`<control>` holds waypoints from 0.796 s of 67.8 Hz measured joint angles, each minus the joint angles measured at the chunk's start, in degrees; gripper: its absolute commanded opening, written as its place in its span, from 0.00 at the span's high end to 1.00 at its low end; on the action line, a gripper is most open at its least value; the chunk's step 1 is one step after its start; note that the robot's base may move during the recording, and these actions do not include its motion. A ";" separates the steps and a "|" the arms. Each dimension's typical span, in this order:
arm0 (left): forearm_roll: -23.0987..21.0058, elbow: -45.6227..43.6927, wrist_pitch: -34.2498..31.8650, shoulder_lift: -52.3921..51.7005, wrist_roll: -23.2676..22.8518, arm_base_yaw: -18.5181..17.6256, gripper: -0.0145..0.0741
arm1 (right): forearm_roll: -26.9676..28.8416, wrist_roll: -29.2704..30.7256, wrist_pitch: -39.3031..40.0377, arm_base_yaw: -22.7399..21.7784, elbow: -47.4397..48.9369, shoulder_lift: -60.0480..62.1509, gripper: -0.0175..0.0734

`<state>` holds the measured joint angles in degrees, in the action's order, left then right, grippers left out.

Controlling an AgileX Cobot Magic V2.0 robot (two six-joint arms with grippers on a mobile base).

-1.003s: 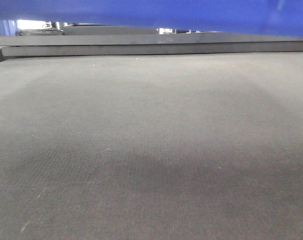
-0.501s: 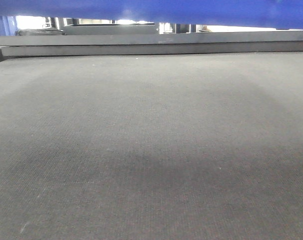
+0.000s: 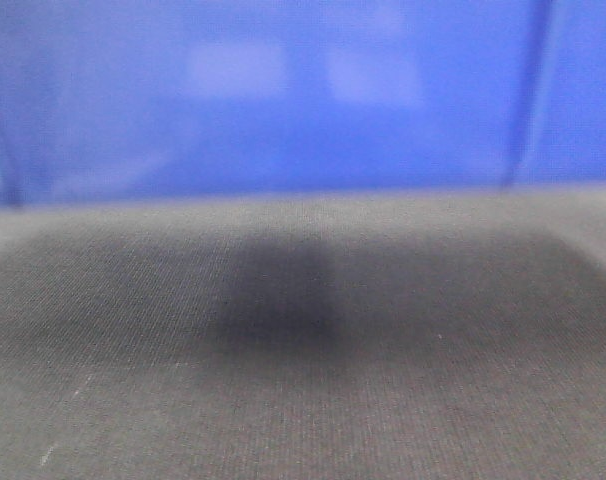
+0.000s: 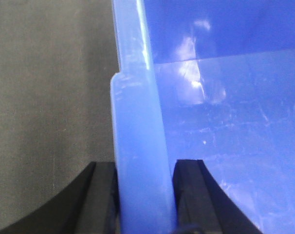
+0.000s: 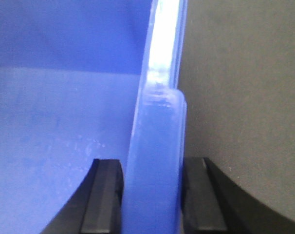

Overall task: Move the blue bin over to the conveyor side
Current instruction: 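Lower the blue bin onto the grey conveyor belt with both grippers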

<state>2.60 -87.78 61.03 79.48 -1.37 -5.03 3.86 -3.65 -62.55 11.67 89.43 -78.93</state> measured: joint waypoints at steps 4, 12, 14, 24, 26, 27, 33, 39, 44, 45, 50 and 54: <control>0.68 0.00 -0.45 1.82 0.09 0.00 0.85 | -0.36 0.09 0.61 0.00 0.00 -2.46 0.89; 1.61 0.00 -1.06 5.55 0.09 0.00 0.85 | -0.98 0.13 1.93 0.00 0.00 -6.96 0.89; 1.71 0.00 -1.32 6.43 0.09 0.00 0.85 | -1.13 0.23 2.21 0.00 0.00 -8.15 0.89; 1.80 0.00 -1.58 10.22 0.23 0.00 0.82 | -1.70 0.37 2.85 0.00 0.00 -11.86 0.89; 1.80 0.00 -1.58 10.68 0.23 0.00 0.79 | -1.70 0.37 2.95 0.00 0.00 -12.42 0.88; 1.83 0.00 -1.68 10.89 0.23 0.00 0.77 | -1.83 0.37 2.95 0.00 0.00 -12.58 0.86; 1.83 0.00 -1.68 11.39 0.27 0.00 0.63 | -1.83 0.37 3.05 0.00 0.00 -13.16 0.72; 2.24 -0.15 -1.93 11.39 0.70 0.00 0.42 | -1.93 0.50 3.18 0.00 0.00 -13.16 0.49; 2.78 -0.61 -2.74 11.02 0.94 0.00 0.25 | -2.47 0.61 4.29 0.00 0.38 -13.04 0.28; 2.76 -0.61 -2.74 11.01 0.94 0.00 0.22 | -2.45 0.61 4.43 0.00 0.50 -12.91 0.22; 2.91 -0.61 -2.74 10.77 1.37 0.00 0.15 | -2.85 0.61 4.67 0.00 0.79 -12.41 0.18; 2.91 -0.61 -2.49 10.57 1.37 0.00 0.16 | -2.94 0.61 4.53 0.00 0.79 -12.15 0.19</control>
<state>5.51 -88.39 58.54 90.05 0.00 -5.03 0.91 -3.04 -58.01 11.67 90.22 -91.08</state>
